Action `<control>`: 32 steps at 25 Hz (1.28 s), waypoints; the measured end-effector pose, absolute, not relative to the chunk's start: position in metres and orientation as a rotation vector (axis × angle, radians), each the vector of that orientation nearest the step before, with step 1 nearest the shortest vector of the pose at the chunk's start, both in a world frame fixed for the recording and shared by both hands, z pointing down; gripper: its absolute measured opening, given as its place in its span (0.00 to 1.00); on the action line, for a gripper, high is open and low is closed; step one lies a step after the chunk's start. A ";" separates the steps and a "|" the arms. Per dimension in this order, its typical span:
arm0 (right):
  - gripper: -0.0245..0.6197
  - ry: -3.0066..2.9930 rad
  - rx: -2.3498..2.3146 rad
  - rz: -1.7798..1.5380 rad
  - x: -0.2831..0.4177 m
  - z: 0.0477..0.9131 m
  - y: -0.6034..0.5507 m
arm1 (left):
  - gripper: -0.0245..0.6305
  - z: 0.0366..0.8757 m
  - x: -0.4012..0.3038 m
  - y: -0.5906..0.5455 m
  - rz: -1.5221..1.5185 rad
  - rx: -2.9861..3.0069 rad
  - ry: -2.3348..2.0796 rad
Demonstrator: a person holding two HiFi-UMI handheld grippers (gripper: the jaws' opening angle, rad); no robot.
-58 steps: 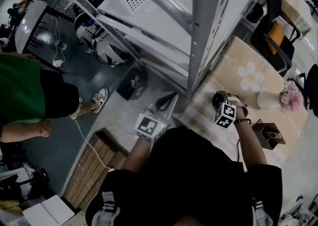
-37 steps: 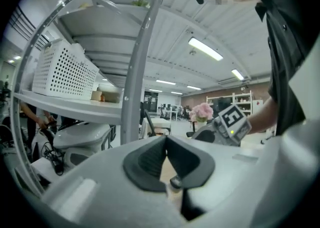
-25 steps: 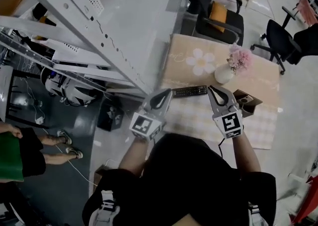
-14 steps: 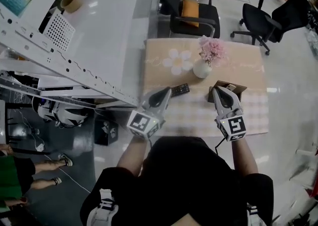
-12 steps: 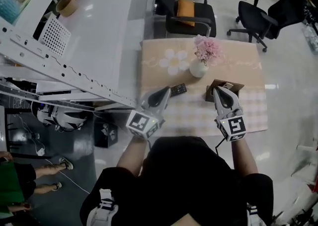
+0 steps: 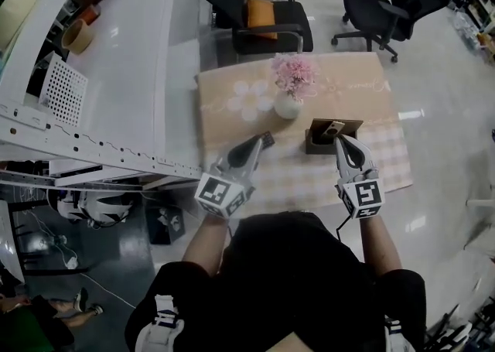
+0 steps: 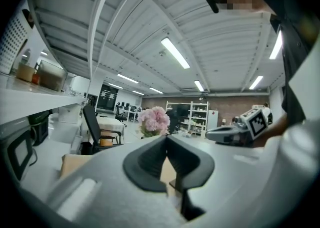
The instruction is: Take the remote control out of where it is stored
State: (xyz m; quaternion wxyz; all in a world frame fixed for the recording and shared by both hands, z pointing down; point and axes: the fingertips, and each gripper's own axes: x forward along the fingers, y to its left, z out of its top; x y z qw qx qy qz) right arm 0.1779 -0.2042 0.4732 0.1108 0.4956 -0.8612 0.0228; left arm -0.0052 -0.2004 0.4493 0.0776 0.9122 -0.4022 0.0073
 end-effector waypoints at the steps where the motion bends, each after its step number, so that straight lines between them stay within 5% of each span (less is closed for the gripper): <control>1: 0.05 -2.522 1.469 0.073 0.180 0.474 -0.205 | 0.04 0.449 -0.005 -0.201 0.022 2.732 -1.210; 9: 0.09 -2.434 1.631 0.182 0.197 0.494 -0.219 | 0.04 0.451 -0.017 -0.206 0.014 2.726 -1.221; 22: 0.40 -2.278 1.825 0.482 0.200 0.551 -0.248 | 0.04 0.465 -0.038 -0.211 0.109 2.705 -1.183; 32: 0.42 -2.190 1.966 0.624 0.204 0.568 -0.264 | 0.04 0.478 -0.054 -0.218 0.129 2.685 -1.156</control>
